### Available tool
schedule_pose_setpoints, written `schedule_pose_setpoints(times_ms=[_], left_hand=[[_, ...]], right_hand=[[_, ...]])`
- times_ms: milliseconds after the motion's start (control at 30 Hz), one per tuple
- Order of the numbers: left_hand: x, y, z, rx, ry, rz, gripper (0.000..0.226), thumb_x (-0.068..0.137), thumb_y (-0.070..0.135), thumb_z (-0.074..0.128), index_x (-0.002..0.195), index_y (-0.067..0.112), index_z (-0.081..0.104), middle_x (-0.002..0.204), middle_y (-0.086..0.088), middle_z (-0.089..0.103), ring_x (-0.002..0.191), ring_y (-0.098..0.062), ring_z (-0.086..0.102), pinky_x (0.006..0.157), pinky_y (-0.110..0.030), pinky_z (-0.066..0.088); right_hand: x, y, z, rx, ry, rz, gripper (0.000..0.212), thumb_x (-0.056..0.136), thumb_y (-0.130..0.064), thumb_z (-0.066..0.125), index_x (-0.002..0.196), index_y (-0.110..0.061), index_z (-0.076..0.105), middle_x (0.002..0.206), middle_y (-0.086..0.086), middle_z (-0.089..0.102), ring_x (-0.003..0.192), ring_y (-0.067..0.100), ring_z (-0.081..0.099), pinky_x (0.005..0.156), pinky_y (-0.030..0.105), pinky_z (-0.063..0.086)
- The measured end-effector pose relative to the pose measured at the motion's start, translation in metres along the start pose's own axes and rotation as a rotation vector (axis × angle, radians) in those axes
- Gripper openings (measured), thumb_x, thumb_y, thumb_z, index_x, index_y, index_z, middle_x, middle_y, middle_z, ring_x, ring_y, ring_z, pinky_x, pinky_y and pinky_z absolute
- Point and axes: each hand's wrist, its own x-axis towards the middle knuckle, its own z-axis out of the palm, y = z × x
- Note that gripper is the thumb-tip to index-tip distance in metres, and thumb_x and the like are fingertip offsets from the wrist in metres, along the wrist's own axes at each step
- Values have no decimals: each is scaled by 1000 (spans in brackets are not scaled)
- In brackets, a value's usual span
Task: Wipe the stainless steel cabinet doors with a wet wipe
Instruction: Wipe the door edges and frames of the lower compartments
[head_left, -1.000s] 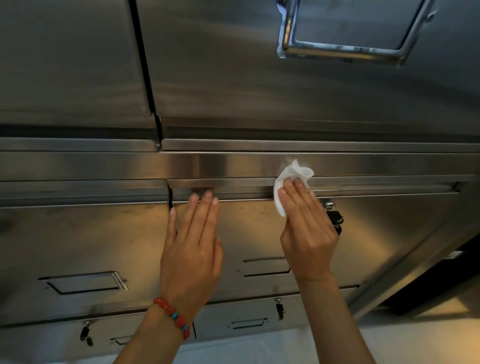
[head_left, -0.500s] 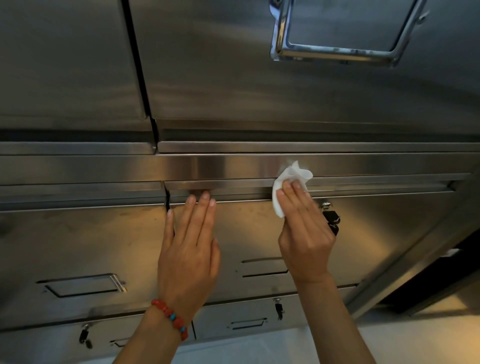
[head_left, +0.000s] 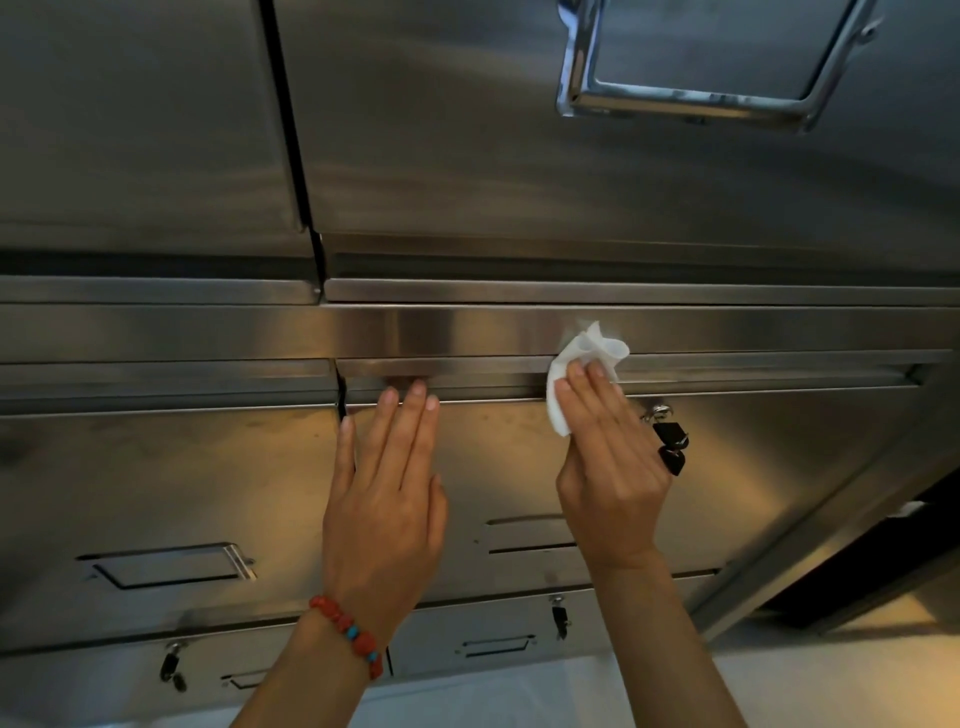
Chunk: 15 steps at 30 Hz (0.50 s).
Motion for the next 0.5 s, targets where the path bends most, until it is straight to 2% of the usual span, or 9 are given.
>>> schedule_pose_setpoints(times_ms=[100, 267, 367, 500], left_hand=[[0, 0, 0, 2, 9, 5, 54, 84, 19, 36, 136, 2, 40, 144, -13, 37, 135, -26, 28, 113, -44, 12], [1, 0, 0, -1, 22, 10, 55, 83, 18, 37, 136, 2, 40, 143, -14, 40, 134, -27, 29, 111, -47, 16], [0, 0, 1, 0, 32, 10, 54, 83, 17, 38, 135, 0, 42, 142, -15, 41, 134, -27, 29, 111, -47, 16], [-1, 0, 1, 0, 40, 10, 54, 84, 16, 38, 135, 0, 43, 142, -15, 42, 135, -27, 29, 111, -48, 16]], right_hand=[[0, 9, -4, -17, -18, -20, 32, 79, 17, 62, 108, 4, 67, 117, 16, 63, 112, 28, 59, 89, 44, 53], [-2, 6, -5, -30, 25, 73, 26, 83, 14, 59, 107, 6, 66, 116, 20, 62, 111, 33, 59, 88, 46, 53], [-1, -12, 4, 40, -9, 30, 34, 76, 17, 66, 107, 5, 65, 115, 20, 62, 111, 32, 60, 88, 46, 53], [2, -18, 4, 59, -49, -11, 35, 75, 16, 67, 108, 4, 67, 117, 17, 63, 113, 29, 59, 91, 42, 52]])
